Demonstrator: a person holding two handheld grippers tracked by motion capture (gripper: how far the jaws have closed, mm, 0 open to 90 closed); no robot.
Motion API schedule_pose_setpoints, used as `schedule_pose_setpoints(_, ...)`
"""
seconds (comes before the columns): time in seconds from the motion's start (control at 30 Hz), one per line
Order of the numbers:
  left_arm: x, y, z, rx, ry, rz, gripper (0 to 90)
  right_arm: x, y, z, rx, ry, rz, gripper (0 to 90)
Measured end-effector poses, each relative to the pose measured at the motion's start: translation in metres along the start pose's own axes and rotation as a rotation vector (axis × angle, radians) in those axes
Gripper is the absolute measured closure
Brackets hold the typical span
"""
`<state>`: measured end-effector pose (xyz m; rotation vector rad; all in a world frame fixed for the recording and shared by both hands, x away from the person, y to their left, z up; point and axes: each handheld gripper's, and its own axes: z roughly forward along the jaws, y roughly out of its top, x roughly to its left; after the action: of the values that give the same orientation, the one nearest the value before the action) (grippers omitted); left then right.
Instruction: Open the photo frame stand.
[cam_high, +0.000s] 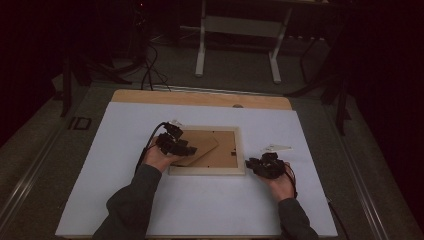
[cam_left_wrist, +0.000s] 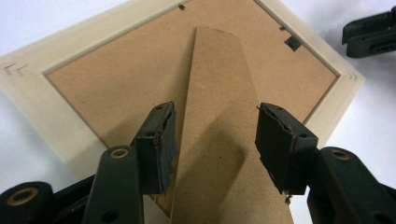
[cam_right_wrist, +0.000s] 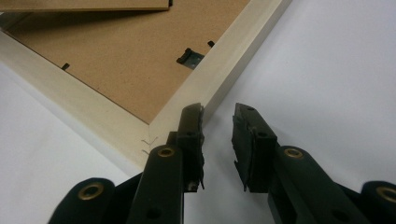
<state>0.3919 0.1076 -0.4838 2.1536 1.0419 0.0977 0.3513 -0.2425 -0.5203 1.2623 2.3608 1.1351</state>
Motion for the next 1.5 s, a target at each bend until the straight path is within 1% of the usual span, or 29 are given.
schedule_pose_setpoints(0.03, -0.001, 0.001, 0.003, 0.012, -0.001, 0.001, 47.9, 0.000, 0.000, 0.000, 0.000, 0.001, 0.000, 72.4)
schedule_pose_setpoints(0.2, 0.000, 0.002, 0.007, 0.021, -0.007, 0.010, 45.2, 0.001, 0.000, 0.001, 0.002, 0.002, -0.001, 72.2)
schedule_pose_setpoints(0.23, -0.001, 0.003, 0.009, 0.023, -0.010, 0.010, 41.6, 0.001, 0.000, 0.001, 0.003, 0.002, 0.000, 72.1)
schedule_pose_setpoints(0.27, -0.001, 0.003, 0.010, 0.028, -0.010, 0.014, 39.8, 0.001, 0.000, 0.001, 0.003, 0.003, -0.001, 72.0)
schedule_pose_setpoints(0.33, -0.002, 0.003, 0.011, 0.028, -0.013, 0.016, 38.9, 0.000, 0.000, 0.001, 0.003, 0.004, -0.001, 71.9)
schedule_pose_setpoints(0.37, -0.002, 0.004, 0.014, 0.045, -0.014, 0.021, 38.9, 0.000, 0.000, 0.001, 0.004, 0.004, -0.002, 71.9)
schedule_pose_setpoints(0.53, -0.004, 0.006, 0.017, 0.062, -0.026, 0.032, 38.8, 0.000, 0.000, 0.002, 0.006, 0.006, 0.001, 71.8)
schedule_pose_setpoints(0.57, -0.004, 0.006, 0.018, 0.066, -0.025, 0.039, 38.4, 0.000, 0.000, 0.002, 0.007, 0.005, 0.000, 71.9)
schedule_pose_setpoints(0.63, -0.004, 0.007, 0.021, 0.077, -0.032, 0.038, 37.6, 0.000, 0.000, 0.002, 0.007, 0.007, 0.001, 71.8)
schedule_pose_setpoints(0.67, -0.004, 0.007, 0.021, 0.077, -0.032, 0.038, 36.7, 0.000, 0.000, 0.002, 0.007, 0.007, 0.001, 71.8)
schedule_pose_setpoints(0.73, -0.004, 0.008, 0.024, 0.099, -0.031, 0.042, 34.9, 0.000, 0.000, 0.002, 0.007, 0.007, 0.002, 71.8)
schedule_pose_setpoints(0.83, -0.003, 0.008, 0.026, 0.109, -0.028, 0.037, 32.8, 0.000, 0.000, 0.003, 0.007, 0.007, 0.002, 71.8)
schedule_pose_setpoints(0.87, -0.003, 0.008, 0.027, 0.119, -0.028, 0.036, 32.6, 0.000, 0.000, 0.003, 0.008, 0.007, 0.000, 71.8)
schedule_pose_setpoints(0.97, -0.002, 0.008, 0.029, 0.125, -0.032, 0.031, 32.4, 0.000, -0.001, 0.003, 0.008, 0.007, 0.000, 71.8)
schedule_pose_setpoints(1.07, -0.002, 0.009, 0.031, 0.132, -0.032, 0.036, 32.4, 0.000, 0.000, 0.002, 0.009, 0.009, 0.001, 71.7)
schedule_pose_setpoints(1.13, -0.002, 0.011, 0.032, 0.147, -0.030, 0.045, 32.4, -0.001, -0.001, 0.002, 0.009, 0.009, 0.002, 71.8)
schedule_pose_setpoints(1.2, -0.002, 0.011, 0.032, 0.150, -0.030, 0.040, 32.4, -0.001, -0.001, 0.003, 0.010, 0.009, 0.003, 71.7)
schedule_pose_setpoints(1.27, -0.002, 0.012, 0.033, 0.161, -0.029, 0.050, 32.1, 0.000, -0.001, 0.003, 0.011, 0.010, 0.002, 71.7)
schedule_pose_setpoints(1.33, -0.003, 0.012, 0.035, 0.164, -0.028, 0.044, 31.8, 0.000, -0.001, 0.003, 0.010, 0.010, 0.002, 71.7)
schedule_pose_setpoints(1.37, -0.003, 0.013, 0.036, 0.176, -0.027, 0.053, 31.8, -0.001, -0.001, 0.003, 0.010, 0.010, 0.002, 71.7)
schedule_pose_setpoints(1.43, -0.004, 0.012, 0.036, 0.180, -0.026, 0.055, 31.8, -0.001, -0.001, 0.003, 0.010, 0.010, 0.003, 71.7)
schedule_pose_setpoints(1.5, -0.005, 0.012, 0.036, 0.182, -0.023, 0.067, 32.8, -0.001, -0.001, 0.003, 0.010, 0.010, 0.002, 71.7)
